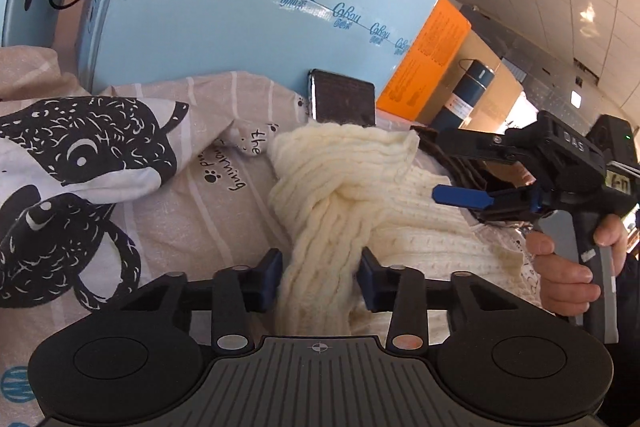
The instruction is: Fold clothes
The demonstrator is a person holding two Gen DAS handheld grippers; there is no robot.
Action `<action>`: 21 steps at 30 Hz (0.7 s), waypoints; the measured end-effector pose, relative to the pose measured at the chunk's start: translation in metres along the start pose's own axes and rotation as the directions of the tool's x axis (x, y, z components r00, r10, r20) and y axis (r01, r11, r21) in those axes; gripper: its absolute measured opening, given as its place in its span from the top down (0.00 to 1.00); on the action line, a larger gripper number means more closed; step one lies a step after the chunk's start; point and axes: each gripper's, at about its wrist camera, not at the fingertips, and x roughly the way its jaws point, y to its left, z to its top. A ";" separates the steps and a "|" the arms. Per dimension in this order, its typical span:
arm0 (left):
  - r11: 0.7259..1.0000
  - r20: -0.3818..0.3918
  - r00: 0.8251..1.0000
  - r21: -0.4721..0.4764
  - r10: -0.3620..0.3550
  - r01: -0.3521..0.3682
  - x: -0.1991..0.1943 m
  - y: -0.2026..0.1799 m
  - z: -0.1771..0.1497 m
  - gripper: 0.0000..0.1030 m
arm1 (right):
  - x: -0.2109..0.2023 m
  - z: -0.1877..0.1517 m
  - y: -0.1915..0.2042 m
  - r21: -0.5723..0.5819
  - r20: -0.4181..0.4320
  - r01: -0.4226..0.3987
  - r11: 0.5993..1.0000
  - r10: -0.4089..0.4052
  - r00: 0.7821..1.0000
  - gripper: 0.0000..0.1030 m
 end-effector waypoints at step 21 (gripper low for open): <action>0.727 0.039 0.972 0.671 -0.232 0.146 -0.025 -0.089 -0.036 0.78 | 0.003 0.011 0.017 0.114 -0.050 -0.060 0.992 0.066 0.997 0.85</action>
